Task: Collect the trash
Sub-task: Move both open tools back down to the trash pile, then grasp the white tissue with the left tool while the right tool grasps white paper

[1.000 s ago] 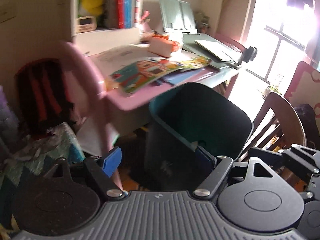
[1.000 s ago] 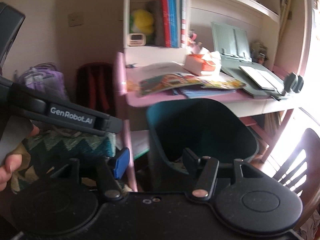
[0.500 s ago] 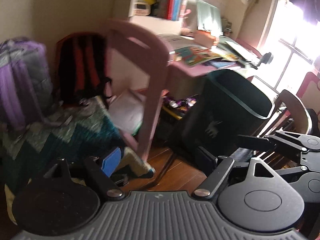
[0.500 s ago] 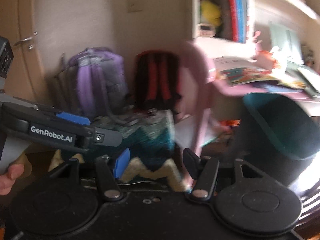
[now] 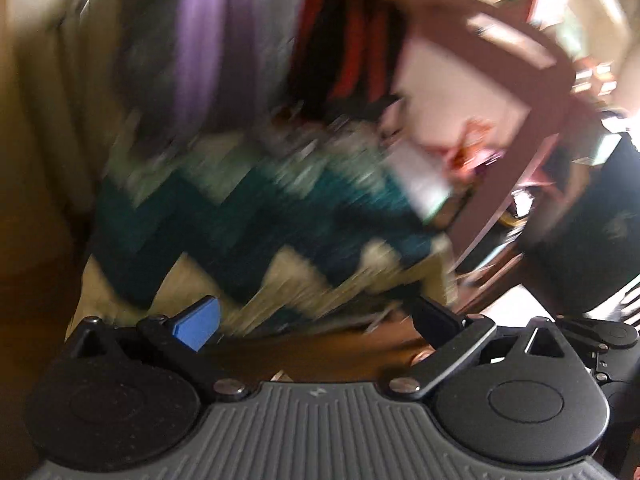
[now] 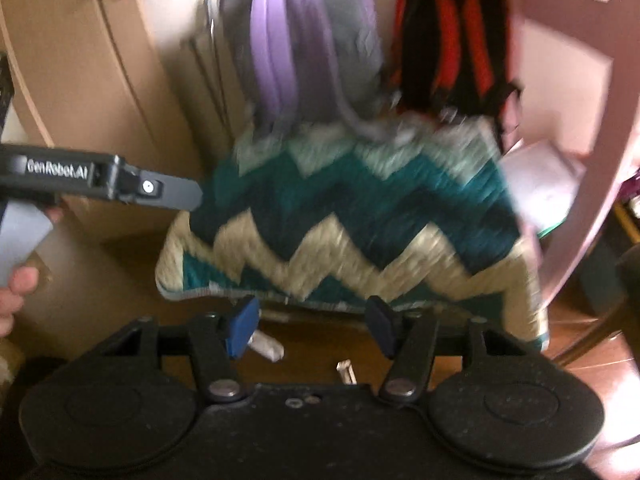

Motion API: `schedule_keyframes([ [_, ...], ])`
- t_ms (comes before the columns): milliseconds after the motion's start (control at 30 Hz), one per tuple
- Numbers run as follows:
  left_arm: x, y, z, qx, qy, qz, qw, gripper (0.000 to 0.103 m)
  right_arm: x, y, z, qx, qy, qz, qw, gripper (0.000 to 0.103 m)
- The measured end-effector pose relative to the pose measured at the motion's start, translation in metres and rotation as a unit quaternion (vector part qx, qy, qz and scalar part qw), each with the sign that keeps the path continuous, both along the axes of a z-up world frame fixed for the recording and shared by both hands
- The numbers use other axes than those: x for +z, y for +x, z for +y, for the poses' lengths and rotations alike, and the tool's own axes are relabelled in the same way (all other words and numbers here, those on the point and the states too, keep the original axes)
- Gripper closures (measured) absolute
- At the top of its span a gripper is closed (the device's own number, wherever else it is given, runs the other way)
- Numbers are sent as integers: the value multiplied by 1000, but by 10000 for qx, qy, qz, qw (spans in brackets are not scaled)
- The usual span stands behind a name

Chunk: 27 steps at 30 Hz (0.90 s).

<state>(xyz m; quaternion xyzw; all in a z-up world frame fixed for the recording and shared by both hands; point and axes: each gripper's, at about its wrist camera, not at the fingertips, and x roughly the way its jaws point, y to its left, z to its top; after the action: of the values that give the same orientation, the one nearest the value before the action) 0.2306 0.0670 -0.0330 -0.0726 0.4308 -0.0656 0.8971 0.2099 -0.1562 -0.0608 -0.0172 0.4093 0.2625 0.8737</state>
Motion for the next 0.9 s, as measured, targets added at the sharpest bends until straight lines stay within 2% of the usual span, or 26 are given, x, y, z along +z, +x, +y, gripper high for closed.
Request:
schedule_keyframes([
  [167,-91,15,44,767,141,535,9955,0,-89,19,39,290,-327,560,9975,44],
  [267,-147,23,65,1313,-19,998,9863,0,-136,29,57,452,-444,914,9938,44],
  [333,-187,31,76,1721,-122,1332,9759,0,-165,34,70,573,-551,1078,9910,44],
  [433,-236,44,85,2158,-8,1779,9601,0,-208,40,85,751,-719,1349,9854,44],
  [500,-270,53,93,2470,64,2138,9451,0,-236,43,95,874,-889,1520,9805,44],
  [600,-315,63,103,2797,-74,2499,9270,0,-277,46,104,1066,-1129,1759,9721,44],
  [733,-372,72,120,3277,-253,2894,8990,0,-327,60,96,733,-1085,2329,9636,44],
  [833,-409,79,132,3536,-393,3067,8828,0,-350,55,107,1281,-1350,2199,9576,44],
  [900,-428,82,138,3652,-431,3071,8778,0,-362,48,122,1878,-1540,2040,9484,44],
])
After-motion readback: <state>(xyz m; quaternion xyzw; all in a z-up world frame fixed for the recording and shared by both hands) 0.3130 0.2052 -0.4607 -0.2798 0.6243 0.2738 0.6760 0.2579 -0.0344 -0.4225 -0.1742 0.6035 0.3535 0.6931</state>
